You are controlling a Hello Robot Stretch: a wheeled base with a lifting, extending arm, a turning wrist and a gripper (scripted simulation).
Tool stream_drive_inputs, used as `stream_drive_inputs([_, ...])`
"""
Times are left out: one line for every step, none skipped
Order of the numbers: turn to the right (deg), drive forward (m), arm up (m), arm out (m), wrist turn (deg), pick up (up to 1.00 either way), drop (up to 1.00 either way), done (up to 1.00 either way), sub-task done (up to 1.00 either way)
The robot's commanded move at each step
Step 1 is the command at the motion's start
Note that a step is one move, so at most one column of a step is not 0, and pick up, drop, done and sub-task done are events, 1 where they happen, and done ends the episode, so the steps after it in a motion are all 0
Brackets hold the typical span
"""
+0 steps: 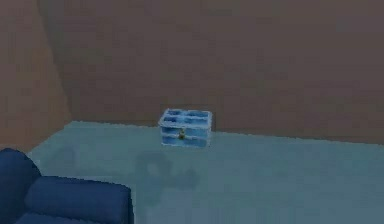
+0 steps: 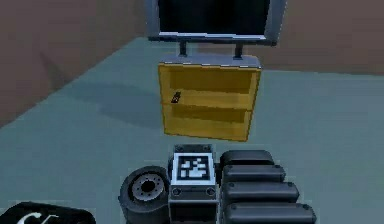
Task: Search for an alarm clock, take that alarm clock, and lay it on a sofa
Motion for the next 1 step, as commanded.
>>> stream_drive_inputs([-45.0, 0.0, 0.0, 0.0, 0.0, 0.0, 0.0, 0.0, 0.0])
